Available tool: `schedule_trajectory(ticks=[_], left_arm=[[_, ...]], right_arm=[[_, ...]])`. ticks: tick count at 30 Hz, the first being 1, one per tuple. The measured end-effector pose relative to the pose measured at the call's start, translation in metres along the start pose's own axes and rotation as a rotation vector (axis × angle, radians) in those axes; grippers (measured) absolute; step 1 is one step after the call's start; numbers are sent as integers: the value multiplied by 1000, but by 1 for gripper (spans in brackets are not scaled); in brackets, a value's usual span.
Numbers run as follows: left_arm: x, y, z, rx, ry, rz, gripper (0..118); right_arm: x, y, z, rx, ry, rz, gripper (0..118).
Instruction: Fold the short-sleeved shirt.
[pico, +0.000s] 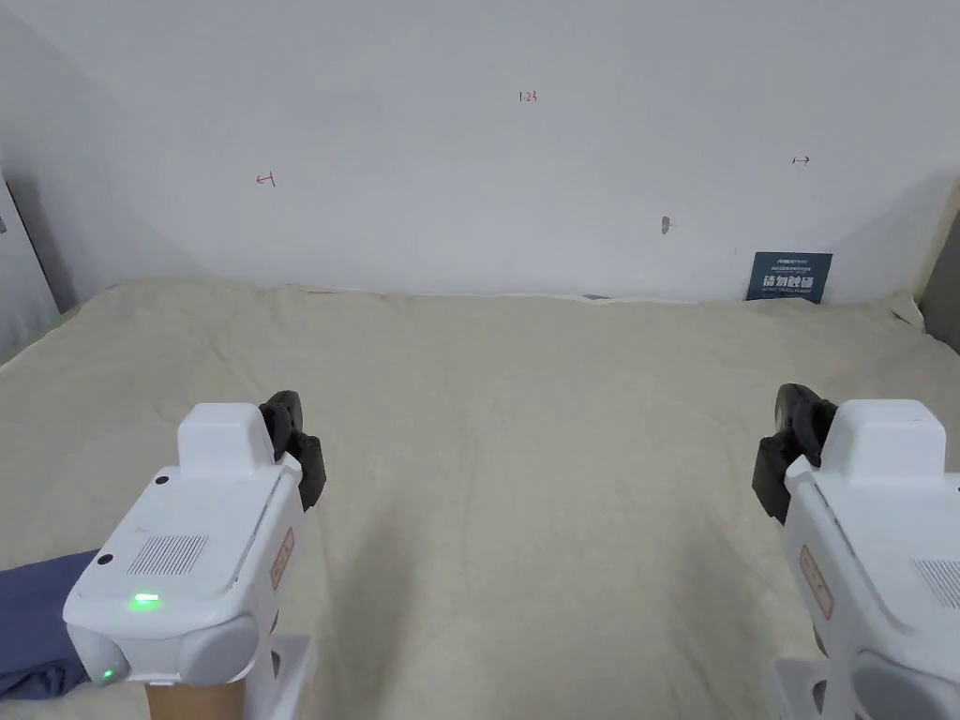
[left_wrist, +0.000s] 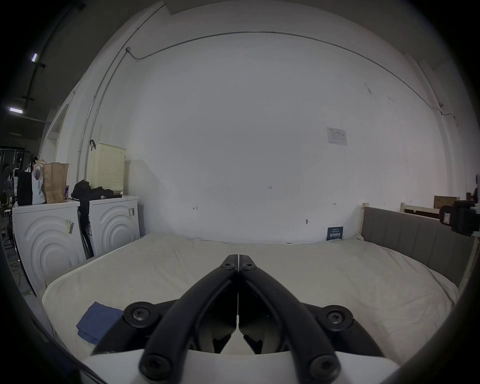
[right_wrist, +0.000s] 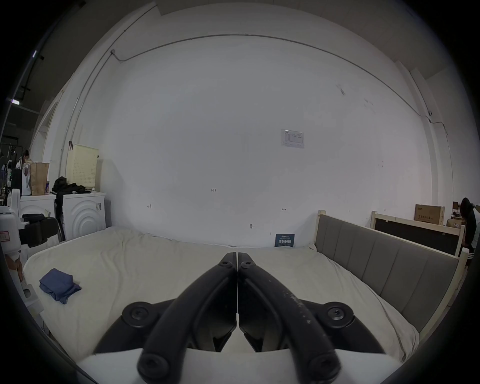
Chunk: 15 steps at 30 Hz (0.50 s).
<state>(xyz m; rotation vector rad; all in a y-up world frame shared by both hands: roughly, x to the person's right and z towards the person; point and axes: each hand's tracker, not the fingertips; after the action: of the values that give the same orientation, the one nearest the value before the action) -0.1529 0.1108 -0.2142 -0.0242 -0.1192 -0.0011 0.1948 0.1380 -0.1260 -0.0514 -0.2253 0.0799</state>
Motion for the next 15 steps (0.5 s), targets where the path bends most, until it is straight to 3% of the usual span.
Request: schedule_trajectory(ticks=[15], left_arm=[[3,-3,0,-10,-13,-16,0]], right_arm=[[2,-1,-2,2,1,5,3]])
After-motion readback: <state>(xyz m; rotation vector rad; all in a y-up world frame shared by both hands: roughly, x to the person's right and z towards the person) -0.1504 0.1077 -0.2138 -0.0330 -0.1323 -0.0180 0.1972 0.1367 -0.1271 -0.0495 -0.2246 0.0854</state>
